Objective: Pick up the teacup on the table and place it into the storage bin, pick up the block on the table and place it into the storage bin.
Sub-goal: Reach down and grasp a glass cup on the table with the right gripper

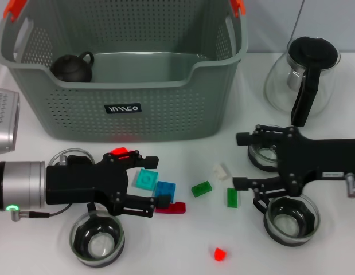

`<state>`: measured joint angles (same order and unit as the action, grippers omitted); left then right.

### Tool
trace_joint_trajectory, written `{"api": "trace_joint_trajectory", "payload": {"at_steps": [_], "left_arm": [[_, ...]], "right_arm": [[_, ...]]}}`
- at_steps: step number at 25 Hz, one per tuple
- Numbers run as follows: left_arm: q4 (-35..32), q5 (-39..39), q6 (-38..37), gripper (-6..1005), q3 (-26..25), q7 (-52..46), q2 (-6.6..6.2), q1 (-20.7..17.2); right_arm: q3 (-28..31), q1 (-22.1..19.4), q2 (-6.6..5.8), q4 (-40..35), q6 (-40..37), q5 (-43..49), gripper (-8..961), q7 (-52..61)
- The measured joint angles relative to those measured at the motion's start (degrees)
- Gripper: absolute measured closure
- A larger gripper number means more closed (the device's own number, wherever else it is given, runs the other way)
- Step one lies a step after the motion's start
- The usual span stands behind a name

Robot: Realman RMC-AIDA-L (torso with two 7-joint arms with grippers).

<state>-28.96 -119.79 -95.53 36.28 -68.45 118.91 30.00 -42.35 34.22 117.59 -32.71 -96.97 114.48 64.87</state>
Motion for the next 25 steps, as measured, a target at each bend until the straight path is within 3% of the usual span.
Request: {"api": "trace_joint_trajectory", "payload": {"at_steps": [4,12,20,25], "left_arm": [[0.1,0.1,0.1,66,-0.1,-0.1,0.33,0.2],[-0.1,0.1,0.8,67,0.2,0.1,1.14,0.2],[0.0,0.6,1.4,67,-0.1,0.1,1.28,0.2],[0.1,1.1,2.2,67,-0.2,0.0,1.33,0.2]], "right_arm": [[-1.2,-0.6,-0.16,-7.2,-1.8,4.2,95,6.9],[-2.3,-0.1,2.13,-25.3,-9.3,13.7,112,18.3],[-11.5,0.0,2.38,-37.5,-12.2,20.1,122,31.3],[-17.0,0.5,2.38,-39.6,-12.7,23.9,122,37.4]]}}
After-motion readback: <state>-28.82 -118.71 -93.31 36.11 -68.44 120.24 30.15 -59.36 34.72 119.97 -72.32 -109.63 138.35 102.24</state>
